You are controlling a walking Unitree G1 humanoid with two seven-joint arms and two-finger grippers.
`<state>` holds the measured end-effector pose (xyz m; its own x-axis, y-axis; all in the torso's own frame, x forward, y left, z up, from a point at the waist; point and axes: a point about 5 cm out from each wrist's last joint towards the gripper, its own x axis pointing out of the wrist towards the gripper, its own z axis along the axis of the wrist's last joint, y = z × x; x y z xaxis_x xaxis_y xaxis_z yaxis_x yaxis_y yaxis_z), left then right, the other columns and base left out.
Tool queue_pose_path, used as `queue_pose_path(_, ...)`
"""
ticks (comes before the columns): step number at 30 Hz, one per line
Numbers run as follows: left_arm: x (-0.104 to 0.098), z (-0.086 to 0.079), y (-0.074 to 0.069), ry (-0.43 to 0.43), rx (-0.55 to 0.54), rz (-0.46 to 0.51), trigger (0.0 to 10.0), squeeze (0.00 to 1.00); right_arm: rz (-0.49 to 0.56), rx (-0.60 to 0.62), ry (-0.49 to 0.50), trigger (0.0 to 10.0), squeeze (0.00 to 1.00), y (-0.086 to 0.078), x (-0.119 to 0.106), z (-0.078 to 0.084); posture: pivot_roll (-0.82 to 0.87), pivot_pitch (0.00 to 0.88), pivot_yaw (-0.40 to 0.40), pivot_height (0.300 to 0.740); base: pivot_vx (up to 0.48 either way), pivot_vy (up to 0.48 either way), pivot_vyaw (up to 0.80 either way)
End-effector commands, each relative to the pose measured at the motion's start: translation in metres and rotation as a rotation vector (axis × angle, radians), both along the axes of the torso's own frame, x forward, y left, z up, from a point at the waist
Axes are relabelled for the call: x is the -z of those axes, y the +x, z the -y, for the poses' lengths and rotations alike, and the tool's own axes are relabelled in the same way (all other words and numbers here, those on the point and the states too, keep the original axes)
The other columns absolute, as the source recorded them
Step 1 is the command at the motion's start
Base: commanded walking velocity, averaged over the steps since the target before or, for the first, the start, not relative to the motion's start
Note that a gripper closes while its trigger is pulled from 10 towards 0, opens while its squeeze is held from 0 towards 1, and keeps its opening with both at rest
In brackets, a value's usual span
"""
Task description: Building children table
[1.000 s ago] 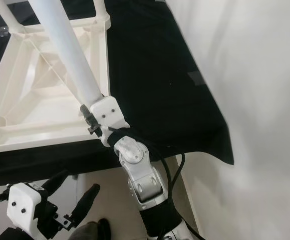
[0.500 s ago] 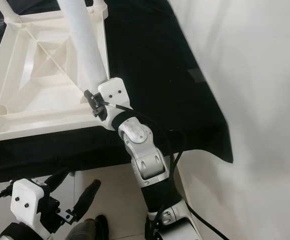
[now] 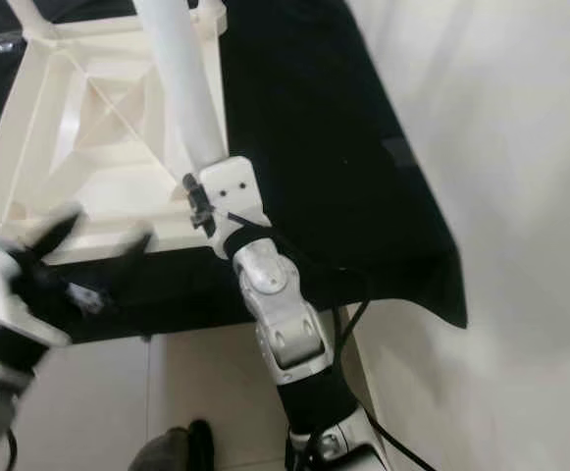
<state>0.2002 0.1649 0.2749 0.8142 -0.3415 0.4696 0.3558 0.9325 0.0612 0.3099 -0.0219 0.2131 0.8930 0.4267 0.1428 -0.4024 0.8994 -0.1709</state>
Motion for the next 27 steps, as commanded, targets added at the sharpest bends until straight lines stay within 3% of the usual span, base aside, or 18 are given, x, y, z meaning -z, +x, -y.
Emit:
queue_pose_path(1, -0.005, -0.001, 0.003, -0.016, 0.07, -0.017, 10.0, 0.0, -0.344, 0.051, -0.011, 10.0, 0.0, -0.009, 0.066, -0.007, 0.03, 0.274, 0.018, 0.74, 0.0, 0.0, 0.0)
queue_pose_path(5, -0.04, 0.007, 0.018, -0.019, 0.319, 0.049, 10.0, 0.0, -0.345, 0.019, 0.009, 10.0, 0.0, -0.014, 0.063, -0.019, 0.03, 0.263, 0.026, 0.74, 0.0, 0.0, 0.0)
queue_pose_path(7, -0.044, 0.008, 0.021, -0.02, 0.359, 0.045, 10.0, 0.0, -0.346, 0.004, 0.014, 10.0, 0.0, -0.016, 0.063, -0.022, 0.03, 0.263, 0.026, 0.74, 0.0, 0.0, 0.0)
queue_pose_path(8, -0.047, 0.009, 0.026, -0.025, 0.399, 0.032, 10.0, 0.5, -0.343, -0.008, 0.017, 10.0, 0.0, -0.018, 0.062, -0.025, 0.03, 0.261, 0.027, 0.74, 0.0, 0.0, 0.0)
queue_pose_path(9, -0.047, 0.009, 0.026, -0.025, 0.399, 0.032, 10.0, 0.5, -0.343, -0.008, 0.017, 10.0, 0.0, -0.018, 0.062, -0.025, 0.03, 0.261, 0.027, 0.74, 0.0, 0.0, 0.0)
queue_pose_path(10, -0.051, 0.011, 0.035, -0.019, 0.44, 0.015, 10.0, 1.0, -0.342, -0.019, 0.023, 10.0, 0.0, -0.02, 0.062, -0.027, 0.03, 0.257, 0.029, 0.74, 0.0, 0.0, 0.0)
queue_pose_path(11, -0.051, 0.011, 0.035, -0.019, 0.44, 0.015, 10.0, 1.0, -0.342, -0.019, 0.023, 10.0, 0.0, -0.02, 0.062, -0.027, 0.03, 0.257, 0.029, 0.74, 0.0, 0.0, 0.0)
queue_pose_path(12, -0.063, 0.015, 0.053, 0.0, 0.503, -0.027, 10.0, 1.0, -0.337, -0.035, 0.03, 10.0, 0.0, -0.023, 0.06, -0.03, 0.03, 0.252, 0.033, 0.74, 0.0, 0.0, 0.0)
queue_pose_path(14, -0.063, 0.015, 0.053, 0.0, 0.503, -0.027, 10.0, 1.0, -0.337, -0.035, 0.03, 10.0, 0.0, -0.023, 0.06, -0.03, 0.03, 0.252, 0.033, 0.74, 0.0, 0.0, 0.0)
queue_pose_path(17, -0.077, 0.021, 0.078, 0.039, 0.534, -0.087, 10.0, 1.0, -0.325, -0.058, 0.04, 10.0, 0.0, -0.023, 0.057, -0.034, 0.02, 0.241, 0.036, 0.74, 0.0, 0.0, 0.0)
queue_pose_path(18, -0.077, 0.021, 0.078, 0.039, 0.534, -0.087, 10.0, 1.0, -0.325, -0.058, 0.04, 10.0, 0.0, -0.023, 0.057, -0.034, 0.02, 0.241, 0.036, 0.74, 0.0, 0.0, 0.0)
queue_pose_path(19, -0.081, 0.025, 0.088, 0.05, 0.544, -0.111, 10.0, 0.29, -0.321, -0.063, 0.045, 10.0, 0.0, -0.023, 0.056, -0.035, 0.01, 0.236, 0.043, 0.74, 0.0, 0.0, 0.0)
queue_pose_path(20, -0.081, 0.025, 0.088, 0.05, 0.544, -0.111, 10.0, 0.29, -0.321, -0.063, 0.045, 10.0, 0.0, -0.023, 0.056, -0.035, 0.01, 0.236, 0.043, 0.74, 0.0, 0.0, 0.0)
queue_pose_path(21, -0.086, 0.031, 0.099, 0.078, 0.579, -0.142, 10.0, 0.0, -0.315, -0.069, 0.05, 10.0, 0.0, -0.024, 0.054, -0.036, 0.01, 0.236, 0.043, 0.74, 0.0, 0.0, 0.0)
queue_pose_path(24, -0.088, 0.036, 0.101, 0.123, 0.618, -0.163, 10.0, 0.0, -0.315, -0.07, 0.052, 10.0, 0.0, -0.024, 0.054, -0.036, 0.01, 0.232, 0.044, 0.74, 0.0, 0.0, 0.0)
queue_pose_path(25, -0.087, 0.04, 0.102, 0.154, 0.63, -0.172, 8.6, 0.0, -0.315, -0.069, 0.053, 10.0, 0.0, -0.023, 0.054, -0.036, 0.01, 0.232, 0.044, 0.74, 0.0, 0.0, 0.0)
queue_pose_path(27, -0.088, 0.042, 0.104, 0.175, 0.639, -0.181, 8.6, 0.0, -0.315, -0.069, 0.053, 10.0, 0.0, -0.023, 0.055, -0.035, 0.01, 0.232, 0.044, 0.74, 0.0, 0.0, 0.0)
